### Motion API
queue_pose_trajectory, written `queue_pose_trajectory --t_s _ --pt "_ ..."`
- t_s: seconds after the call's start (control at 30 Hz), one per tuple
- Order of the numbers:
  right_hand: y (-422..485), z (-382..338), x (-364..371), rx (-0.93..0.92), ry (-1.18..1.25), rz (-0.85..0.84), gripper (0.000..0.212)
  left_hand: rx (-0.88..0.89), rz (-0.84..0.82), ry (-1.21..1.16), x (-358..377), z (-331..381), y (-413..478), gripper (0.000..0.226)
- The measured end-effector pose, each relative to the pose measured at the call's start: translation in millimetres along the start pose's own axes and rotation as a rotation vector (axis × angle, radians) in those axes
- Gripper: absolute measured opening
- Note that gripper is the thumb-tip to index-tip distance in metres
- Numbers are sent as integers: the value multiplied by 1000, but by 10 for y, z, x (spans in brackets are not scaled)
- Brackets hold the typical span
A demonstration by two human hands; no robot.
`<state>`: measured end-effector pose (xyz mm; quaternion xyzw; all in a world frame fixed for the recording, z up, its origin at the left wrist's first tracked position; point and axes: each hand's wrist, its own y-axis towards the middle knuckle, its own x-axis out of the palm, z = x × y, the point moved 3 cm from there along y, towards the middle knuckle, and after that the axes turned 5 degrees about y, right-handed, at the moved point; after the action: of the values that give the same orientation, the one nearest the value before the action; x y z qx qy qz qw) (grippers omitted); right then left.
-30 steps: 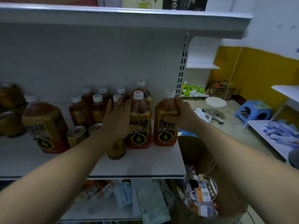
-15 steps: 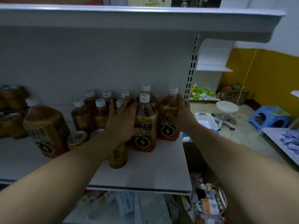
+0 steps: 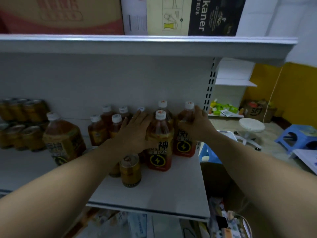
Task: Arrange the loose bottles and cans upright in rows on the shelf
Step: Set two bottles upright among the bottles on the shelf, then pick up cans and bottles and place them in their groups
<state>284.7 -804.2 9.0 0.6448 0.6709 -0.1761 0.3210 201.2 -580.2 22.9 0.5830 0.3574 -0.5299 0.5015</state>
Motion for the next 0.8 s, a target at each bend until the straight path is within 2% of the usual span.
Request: queue_pose_trajectory --t_s 0.13,0.23,0.27,0.43,0.8 --pt "-29 -497 -218 -117 -65 125 90 -30 -40 -264 -360 -150 -154 96" --pt "-91 -921 -257 -163 -163 66 87 4 12 -305 -626 -338 -318 61" --pt "-125 -1069 -225 -177 -188 32 87 -7 24 -302 -711 -418 -397 60" --pt "-314 -1904 280 -263 -233 -99 87 -160 5 -229 -1044 -1082 -962 81" --pt "-783 -3793 2438 -385 -230 -273 84 -466 -3 -86 -1410 -3087 -2991 80"
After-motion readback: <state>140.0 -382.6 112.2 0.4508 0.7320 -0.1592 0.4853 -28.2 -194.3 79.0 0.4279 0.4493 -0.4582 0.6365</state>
